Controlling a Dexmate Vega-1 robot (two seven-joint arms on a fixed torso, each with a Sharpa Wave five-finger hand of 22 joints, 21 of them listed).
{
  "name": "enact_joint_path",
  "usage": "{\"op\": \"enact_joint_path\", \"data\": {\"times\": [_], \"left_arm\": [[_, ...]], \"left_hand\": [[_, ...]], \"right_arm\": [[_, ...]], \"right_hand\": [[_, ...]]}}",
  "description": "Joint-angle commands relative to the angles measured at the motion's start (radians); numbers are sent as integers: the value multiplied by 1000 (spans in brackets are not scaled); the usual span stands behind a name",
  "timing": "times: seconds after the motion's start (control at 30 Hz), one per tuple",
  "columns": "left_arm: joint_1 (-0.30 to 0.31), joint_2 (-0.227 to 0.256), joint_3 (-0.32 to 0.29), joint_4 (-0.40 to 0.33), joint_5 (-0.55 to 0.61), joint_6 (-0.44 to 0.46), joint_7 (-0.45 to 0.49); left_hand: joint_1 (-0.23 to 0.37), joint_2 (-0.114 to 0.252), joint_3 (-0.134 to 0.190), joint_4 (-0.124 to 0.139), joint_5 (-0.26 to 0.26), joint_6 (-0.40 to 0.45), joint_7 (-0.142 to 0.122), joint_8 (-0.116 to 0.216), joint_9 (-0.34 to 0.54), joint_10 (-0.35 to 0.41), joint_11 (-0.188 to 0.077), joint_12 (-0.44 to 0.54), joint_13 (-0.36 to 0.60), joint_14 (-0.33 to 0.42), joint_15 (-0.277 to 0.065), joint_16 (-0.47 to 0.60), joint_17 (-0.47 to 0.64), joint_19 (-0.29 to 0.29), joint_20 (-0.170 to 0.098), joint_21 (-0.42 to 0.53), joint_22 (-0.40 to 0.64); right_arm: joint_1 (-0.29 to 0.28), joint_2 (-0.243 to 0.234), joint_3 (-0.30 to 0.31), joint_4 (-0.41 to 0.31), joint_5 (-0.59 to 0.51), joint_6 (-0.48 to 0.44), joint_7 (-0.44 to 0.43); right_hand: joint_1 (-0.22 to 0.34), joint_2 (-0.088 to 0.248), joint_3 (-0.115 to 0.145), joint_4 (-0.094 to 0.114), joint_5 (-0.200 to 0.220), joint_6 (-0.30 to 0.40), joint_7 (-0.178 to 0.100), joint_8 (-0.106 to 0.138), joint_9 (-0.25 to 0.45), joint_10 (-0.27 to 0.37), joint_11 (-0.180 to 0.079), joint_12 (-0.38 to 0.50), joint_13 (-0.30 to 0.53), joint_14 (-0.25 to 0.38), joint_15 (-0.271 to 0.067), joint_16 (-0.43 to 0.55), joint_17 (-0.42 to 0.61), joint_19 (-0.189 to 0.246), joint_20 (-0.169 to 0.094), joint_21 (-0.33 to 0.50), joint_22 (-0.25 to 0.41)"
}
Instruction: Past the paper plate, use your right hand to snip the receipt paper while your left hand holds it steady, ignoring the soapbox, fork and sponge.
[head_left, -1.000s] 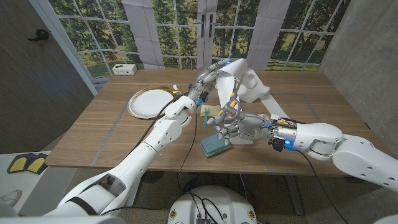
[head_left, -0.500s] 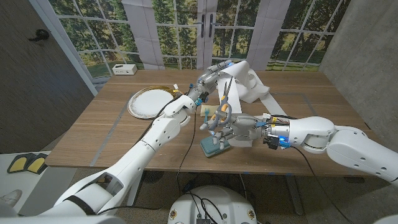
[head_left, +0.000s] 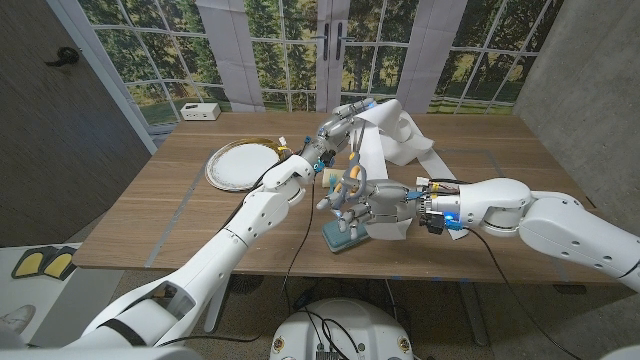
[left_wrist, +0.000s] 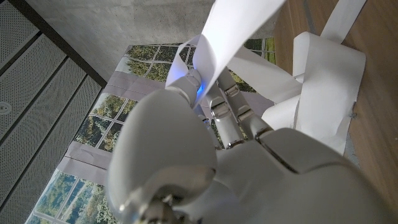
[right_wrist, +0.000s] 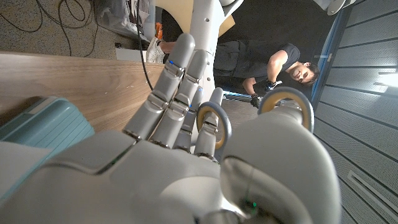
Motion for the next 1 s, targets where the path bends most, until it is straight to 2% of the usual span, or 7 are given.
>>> {"op": "enact_joint_path", "data": {"times": [0.03, 0.47, 1.0], "left_arm": [[24, 15, 2, -33, -2, -1, 7], [40, 27, -2, -52, -5, -5, 11], [29, 32, 3, -45, -10, 3, -4]], "left_hand": [[-12, 0, 9, -2, 4, 2, -1, -7, 0, -1, -3, 5, 4, 10, -115, -5, 0, -3, -24, 8, -2], [-13, -1, 10, -4, 4, 6, 1, -14, -2, -2, -4, 4, 2, 12, -115, -8, 4, -8, -23, 17, -12], [-14, -1, 11, -4, 4, 10, -2, -23, -4, -1, -3, 4, 3, 15, -115, -12, 7, -12, -24, 28, -23]], "right_arm": [[54, -2, -20, 14, 4, -17, 20], [80, 6, -37, 30, 3, -33, 30], [104, 13, -46, 58, 6, -70, 6]], "right_hand": [[1, 3, 4, 4, 8, -94, 98, -6, -7, -1, 2, 3, 4, -3, 0, 5, 0, 5, 5, -1, 4], [4, 6, 7, 4, 11, -95, 102, -14, -28, -3, 3, 5, 8, 0, 1, 7, -2, 6, 4, -3, 4], [11, 14, 12, 3, 13, -93, 101, -18, -52, -3, 0, 6, 8, -2, -2, 7, -3, 7, 2, -5, 4]]}}
